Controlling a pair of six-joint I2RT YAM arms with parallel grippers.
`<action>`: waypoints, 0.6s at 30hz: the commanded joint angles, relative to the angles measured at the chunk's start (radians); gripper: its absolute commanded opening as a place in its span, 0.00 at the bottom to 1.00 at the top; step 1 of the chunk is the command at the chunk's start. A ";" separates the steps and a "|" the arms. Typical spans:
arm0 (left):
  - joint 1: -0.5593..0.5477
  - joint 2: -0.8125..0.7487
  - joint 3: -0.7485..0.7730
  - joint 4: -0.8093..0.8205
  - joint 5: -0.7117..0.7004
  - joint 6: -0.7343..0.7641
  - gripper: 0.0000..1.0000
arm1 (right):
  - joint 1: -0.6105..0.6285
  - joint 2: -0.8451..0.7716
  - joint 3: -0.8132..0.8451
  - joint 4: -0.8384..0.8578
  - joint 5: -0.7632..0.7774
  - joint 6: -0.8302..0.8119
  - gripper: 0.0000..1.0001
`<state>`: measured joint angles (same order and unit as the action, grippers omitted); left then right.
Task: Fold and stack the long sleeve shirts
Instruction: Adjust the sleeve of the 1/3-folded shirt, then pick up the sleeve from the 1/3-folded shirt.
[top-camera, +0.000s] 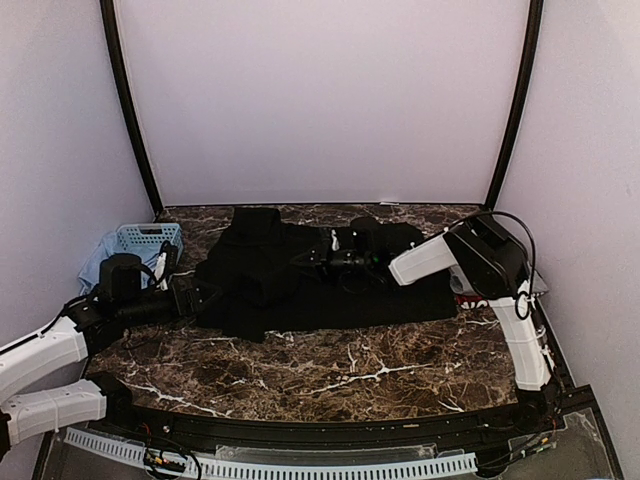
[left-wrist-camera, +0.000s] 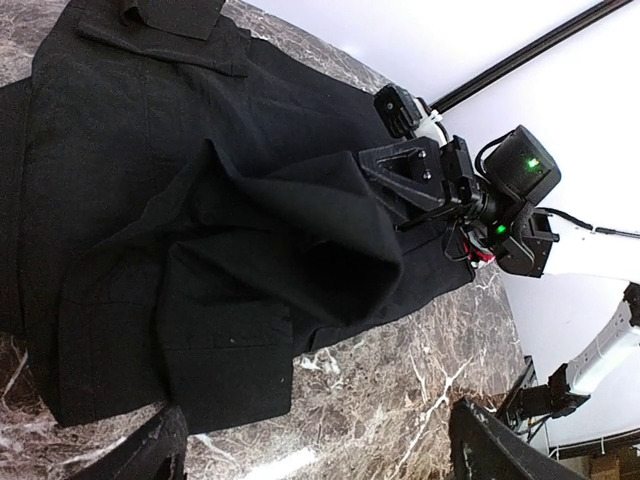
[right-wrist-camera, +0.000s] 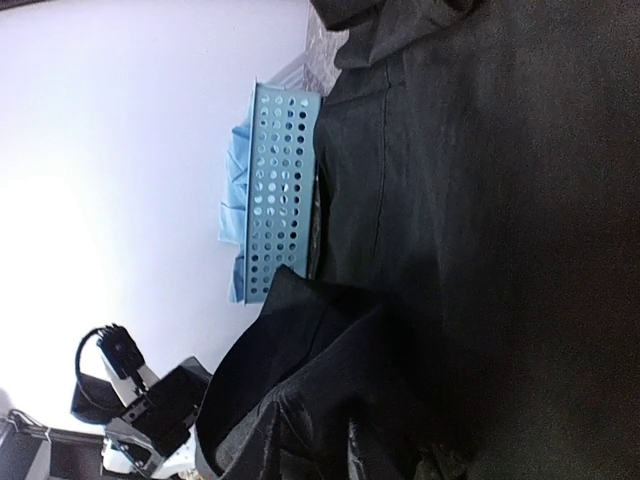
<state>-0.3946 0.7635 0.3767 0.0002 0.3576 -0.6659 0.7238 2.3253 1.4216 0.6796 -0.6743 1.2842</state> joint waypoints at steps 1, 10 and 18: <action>0.003 0.034 -0.010 0.051 -0.025 0.001 0.89 | -0.025 0.017 0.050 0.095 0.011 0.017 0.24; 0.001 0.169 0.007 0.156 -0.019 0.036 0.89 | -0.047 -0.021 0.079 -0.096 -0.030 -0.156 0.40; -0.016 0.357 0.068 0.243 -0.013 0.074 0.89 | -0.048 -0.144 0.042 -0.383 0.071 -0.428 0.50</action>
<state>-0.3996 1.0611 0.3950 0.1699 0.3408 -0.6281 0.6800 2.2978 1.4742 0.4599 -0.6762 1.0489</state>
